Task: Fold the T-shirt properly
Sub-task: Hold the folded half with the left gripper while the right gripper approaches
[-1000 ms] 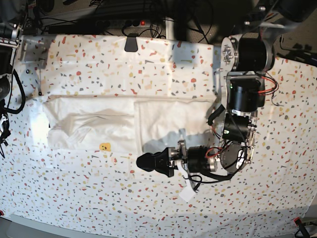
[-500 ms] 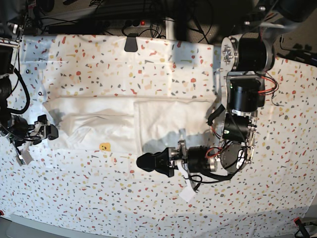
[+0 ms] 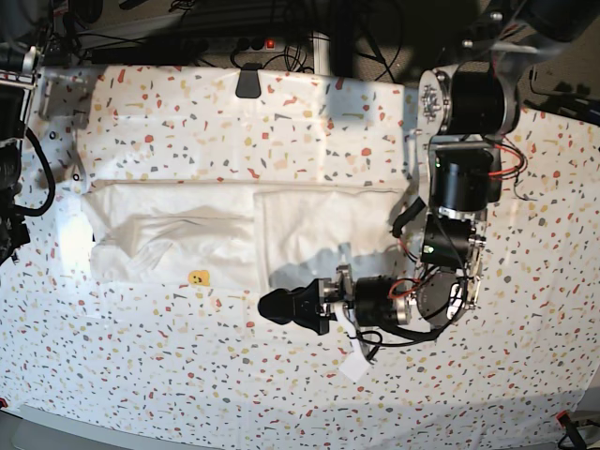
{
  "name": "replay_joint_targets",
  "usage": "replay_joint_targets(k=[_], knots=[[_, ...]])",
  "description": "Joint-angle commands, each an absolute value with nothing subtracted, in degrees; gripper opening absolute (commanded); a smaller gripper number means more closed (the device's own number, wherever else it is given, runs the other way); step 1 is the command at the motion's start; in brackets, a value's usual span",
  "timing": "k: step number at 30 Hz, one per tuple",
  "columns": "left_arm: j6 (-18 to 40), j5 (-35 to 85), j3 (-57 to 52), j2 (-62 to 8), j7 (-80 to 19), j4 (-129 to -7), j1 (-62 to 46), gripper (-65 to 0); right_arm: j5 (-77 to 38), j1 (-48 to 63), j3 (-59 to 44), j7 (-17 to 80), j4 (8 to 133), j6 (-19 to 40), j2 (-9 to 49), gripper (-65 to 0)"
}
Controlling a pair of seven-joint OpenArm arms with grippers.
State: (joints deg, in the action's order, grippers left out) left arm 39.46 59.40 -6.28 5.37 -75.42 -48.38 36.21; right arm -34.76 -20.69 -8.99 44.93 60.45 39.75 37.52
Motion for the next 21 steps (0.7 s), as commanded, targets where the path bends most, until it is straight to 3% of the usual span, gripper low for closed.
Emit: replay_joint_targets(k=[1,7,14,21], knots=[[40.0,60.9,-6.3,5.5,-75.1,-49.3,38.2,-27.9,-33.8,-22.2,-9.4,44.4,61.4,40.0,38.6,-23.5],[40.0,60.9,-6.3,5.6,-75.0,-49.3,38.2,-27.9,-16.9,-22.4,-5.6,44.4,61.4,40.0,38.5,-23.5],[40.0,60.9,-6.3,5.5,-75.1,-49.3,38.2,-27.9,-19.8,-22.5,5.1,42.7,61.4,40.0,40.2,-23.5],[40.0,60.9,-6.3,5.5,-75.2,-49.3,38.2,-27.9,-26.0,-22.5,5.6,42.7,61.4,40.0,39.7,-23.5]])
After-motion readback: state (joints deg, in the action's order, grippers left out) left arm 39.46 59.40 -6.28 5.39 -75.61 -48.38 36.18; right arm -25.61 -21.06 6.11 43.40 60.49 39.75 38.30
